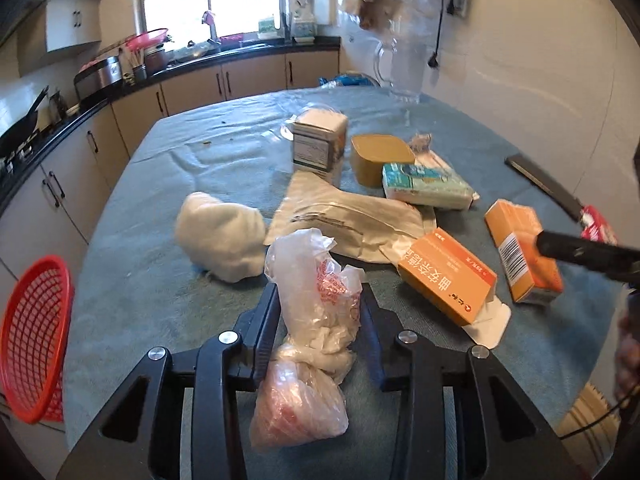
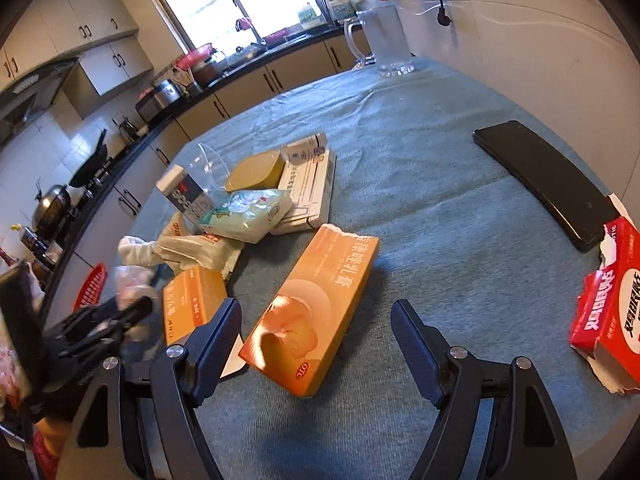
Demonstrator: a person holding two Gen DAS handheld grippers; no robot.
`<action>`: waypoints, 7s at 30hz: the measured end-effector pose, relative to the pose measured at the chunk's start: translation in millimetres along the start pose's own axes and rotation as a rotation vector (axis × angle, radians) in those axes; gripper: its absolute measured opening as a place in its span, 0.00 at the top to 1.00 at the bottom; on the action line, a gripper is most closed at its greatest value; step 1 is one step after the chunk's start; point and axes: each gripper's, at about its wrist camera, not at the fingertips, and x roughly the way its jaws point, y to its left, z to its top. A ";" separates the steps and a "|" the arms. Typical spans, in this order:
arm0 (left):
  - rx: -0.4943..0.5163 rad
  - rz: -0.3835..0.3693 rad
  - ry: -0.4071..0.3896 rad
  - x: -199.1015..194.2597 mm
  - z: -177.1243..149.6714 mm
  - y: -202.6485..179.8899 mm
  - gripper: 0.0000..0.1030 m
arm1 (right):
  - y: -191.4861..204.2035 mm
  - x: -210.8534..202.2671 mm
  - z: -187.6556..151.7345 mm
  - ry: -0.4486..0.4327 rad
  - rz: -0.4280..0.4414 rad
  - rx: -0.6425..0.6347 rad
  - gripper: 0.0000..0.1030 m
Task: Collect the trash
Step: 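Grasp the white plastic bag with the left tool while the right tool grasps the orange box, then carry the plastic bag and orange box over the red basket with both tools, then open both tools to drop the bag and box into the red basket, then move both tools back over the table toward the remaining items, then grasp the white cloth with the left tool while the right tool grasps the orange-white box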
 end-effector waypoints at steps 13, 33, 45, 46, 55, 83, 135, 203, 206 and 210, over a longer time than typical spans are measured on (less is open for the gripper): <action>-0.027 0.009 -0.079 -34.3 -7.0 5.4 0.64 | 23.7 28.9 -5.6 0.032 -0.183 -0.171 0.28; -0.063 0.035 -0.111 -52.2 -2.9 19.2 0.64 | 38.4 -25.5 2.8 -0.096 0.032 -0.180 0.50; -0.155 0.123 -0.157 -87.4 -10.6 76.3 0.64 | 128.1 -12.1 8.2 -0.051 0.229 -0.293 0.50; -0.166 0.132 -0.163 -91.8 -11.3 83.6 0.64 | 136.0 -10.4 8.4 -0.046 0.245 -0.303 0.50; -0.260 0.233 -0.197 -120.5 -24.9 148.8 0.64 | 213.9 15.9 7.9 0.015 0.360 -0.386 0.50; -0.479 0.323 -0.082 -88.0 -83.2 288.9 0.64 | 402.1 149.5 -13.0 0.341 0.597 -0.419 0.49; -0.296 0.315 -0.092 -95.2 -60.5 134.0 0.28 | 209.0 36.7 -8.4 0.149 0.531 -0.286 0.32; -0.169 0.082 -0.026 -4.4 4.1 59.4 0.59 | 77.9 26.2 -11.1 0.016 0.246 -0.273 0.46; -0.153 0.087 -0.050 -17.1 -4.1 50.7 0.59 | 81.8 27.7 -12.5 0.019 0.243 -0.280 0.46; -0.134 0.108 -0.066 -24.0 -11.3 44.1 0.59 | 84.7 27.7 -14.3 0.018 0.237 -0.282 0.46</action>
